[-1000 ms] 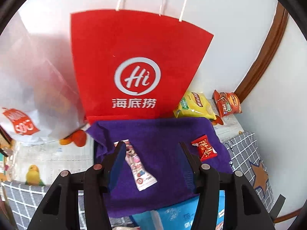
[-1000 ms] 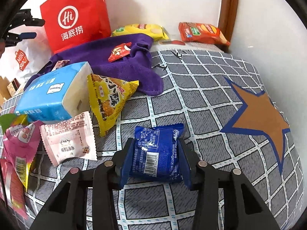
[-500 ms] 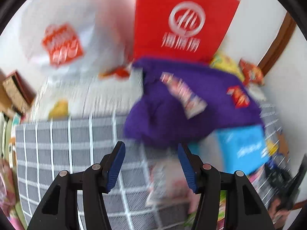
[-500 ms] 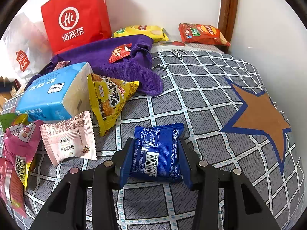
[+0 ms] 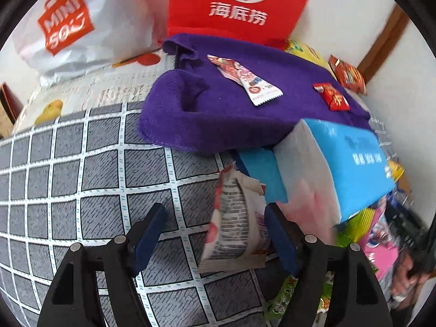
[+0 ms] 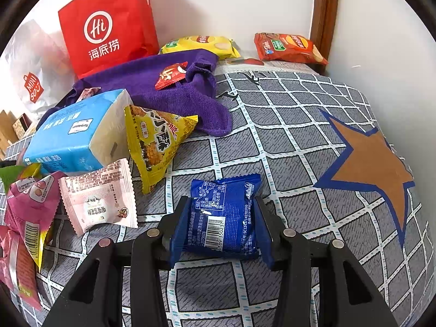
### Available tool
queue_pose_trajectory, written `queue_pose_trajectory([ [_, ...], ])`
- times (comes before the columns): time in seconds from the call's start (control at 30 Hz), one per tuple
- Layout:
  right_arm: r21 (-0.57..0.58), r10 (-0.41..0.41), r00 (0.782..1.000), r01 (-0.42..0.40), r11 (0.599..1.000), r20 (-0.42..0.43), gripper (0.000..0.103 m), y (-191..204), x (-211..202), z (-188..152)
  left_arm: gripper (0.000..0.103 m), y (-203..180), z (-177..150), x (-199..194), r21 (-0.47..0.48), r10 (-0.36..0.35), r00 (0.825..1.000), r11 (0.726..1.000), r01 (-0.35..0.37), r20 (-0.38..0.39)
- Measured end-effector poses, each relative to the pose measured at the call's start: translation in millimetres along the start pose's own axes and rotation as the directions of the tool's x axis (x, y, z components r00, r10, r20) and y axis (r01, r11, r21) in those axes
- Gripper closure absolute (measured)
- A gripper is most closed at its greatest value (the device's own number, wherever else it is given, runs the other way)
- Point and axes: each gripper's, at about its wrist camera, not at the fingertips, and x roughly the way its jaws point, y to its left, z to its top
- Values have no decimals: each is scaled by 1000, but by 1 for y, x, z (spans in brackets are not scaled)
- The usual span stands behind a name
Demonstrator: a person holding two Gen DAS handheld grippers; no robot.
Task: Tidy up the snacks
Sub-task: 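Grasp the white snack bag with the left gripper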
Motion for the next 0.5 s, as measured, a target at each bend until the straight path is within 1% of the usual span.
queue_pose_trajectory([
  [0.03, 0, 0, 1000, 0, 1000, 0, 57, 0, 0, 0, 34, -4, -3, -2, 26, 12, 1000, 1000, -13, 22],
  [0.07, -1, -1, 1000, 1, 1000, 0, 57, 0, 0, 0, 52, -6, -4, -4, 38, 4, 999, 999, -5, 33],
  [0.1, 0, 0, 1000, 0, 1000, 0, 57, 0, 0, 0, 64, -8, -6, -6, 47, -44, 998, 998, 42, 33],
  [0.13, 1, 1, 1000, -1, 1000, 0, 57, 0, 0, 0, 73, -7, -8, -12, 37, -68, 997, 997, 67, 29],
  [0.17, 1, 2, 1000, -2, 1000, 0, 57, 0, 0, 0, 76, -6, -9, -16, 24, -64, 997, 998, 64, 35],
  [0.27, 2, 3, 1000, -3, 1000, 0, 57, 0, 0, 0, 77, 1, -18, -28, 9, -44, 998, 999, 44, 51],
  [0.33, 2, 3, 1000, -3, 1000, 0, 57, 0, 0, 0, 78, 7, -28, -37, -23, -57, 997, 998, 58, 46],
  [0.4, 1, 4, 1000, -4, 1000, 0, 57, -1, 0, 0, 78, 15, -40, -46, -51, -72, 997, 996, 74, 40],
  [0.5, -1, 5, 1000, -5, 1000, 0, 57, -1, 0, 0, 78, 27, -63, -57, -95, -48, 998, 994, 51, 27],
])
